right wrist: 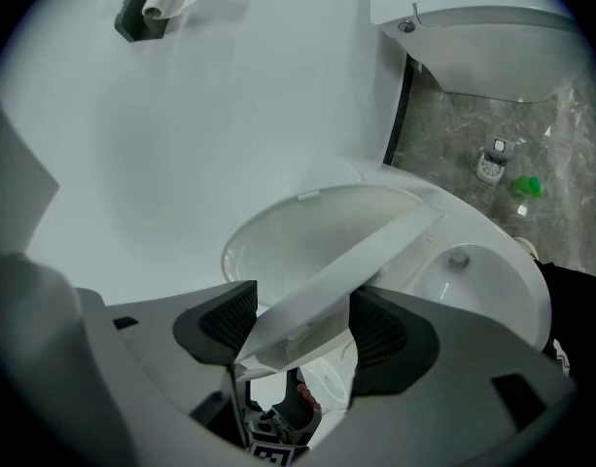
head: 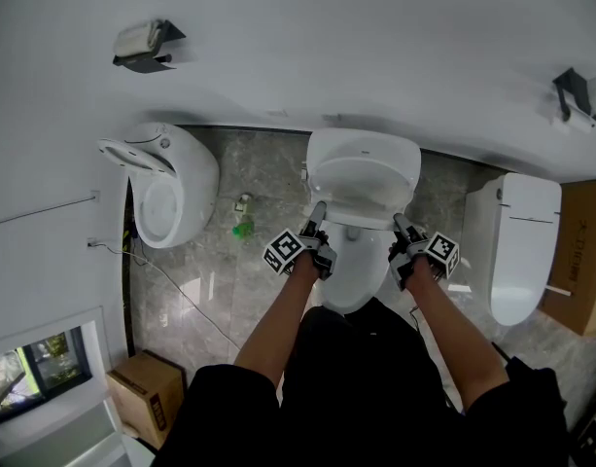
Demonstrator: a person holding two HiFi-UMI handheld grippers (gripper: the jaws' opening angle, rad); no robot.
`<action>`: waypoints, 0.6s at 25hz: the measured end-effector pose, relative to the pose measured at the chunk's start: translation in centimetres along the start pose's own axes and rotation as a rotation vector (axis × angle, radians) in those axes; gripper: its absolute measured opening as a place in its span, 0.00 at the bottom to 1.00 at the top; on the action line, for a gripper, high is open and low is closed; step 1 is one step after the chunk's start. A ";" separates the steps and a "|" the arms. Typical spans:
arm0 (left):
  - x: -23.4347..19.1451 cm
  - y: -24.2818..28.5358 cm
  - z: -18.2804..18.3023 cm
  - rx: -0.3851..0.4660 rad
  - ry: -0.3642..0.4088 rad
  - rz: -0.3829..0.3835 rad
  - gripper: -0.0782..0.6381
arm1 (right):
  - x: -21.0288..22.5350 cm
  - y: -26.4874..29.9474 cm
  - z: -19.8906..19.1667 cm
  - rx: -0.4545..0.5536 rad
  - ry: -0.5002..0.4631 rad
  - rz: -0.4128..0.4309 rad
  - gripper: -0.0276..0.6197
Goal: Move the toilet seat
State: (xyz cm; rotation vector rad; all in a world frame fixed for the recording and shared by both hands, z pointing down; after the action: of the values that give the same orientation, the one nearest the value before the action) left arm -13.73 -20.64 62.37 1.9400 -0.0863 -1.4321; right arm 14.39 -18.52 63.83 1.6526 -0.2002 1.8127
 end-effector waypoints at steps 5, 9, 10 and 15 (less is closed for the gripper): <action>0.2 0.3 0.5 0.009 -0.002 -0.005 0.59 | -1.0 0.0 -0.4 -0.025 -0.046 0.032 0.48; 0.4 0.6 0.5 0.016 -0.001 -0.010 0.59 | -1.4 0.1 -0.2 -0.029 -0.048 0.035 0.48; 0.5 0.7 0.5 0.014 -0.002 -0.010 0.59 | -1.5 0.0 -0.1 -0.028 -0.050 0.033 0.48; 0.8 1.2 0.8 -0.005 0.003 -0.029 0.60 | -1.6 0.4 0.2 -0.017 -0.053 0.054 0.48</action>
State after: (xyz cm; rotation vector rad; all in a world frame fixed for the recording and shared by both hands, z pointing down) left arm -13.72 -22.33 62.34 1.9469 -0.0533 -1.4474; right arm 14.34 -19.51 62.45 1.6997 -0.2850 1.8028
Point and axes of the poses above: the fingertips, and each gripper's own axes: y forward along the fingers, x to its right, z out of its top, the point moved 5 cm from there along -y, backward along the fingers, and after that the axes turned 11 degrees about z, right-handed, at the moved point
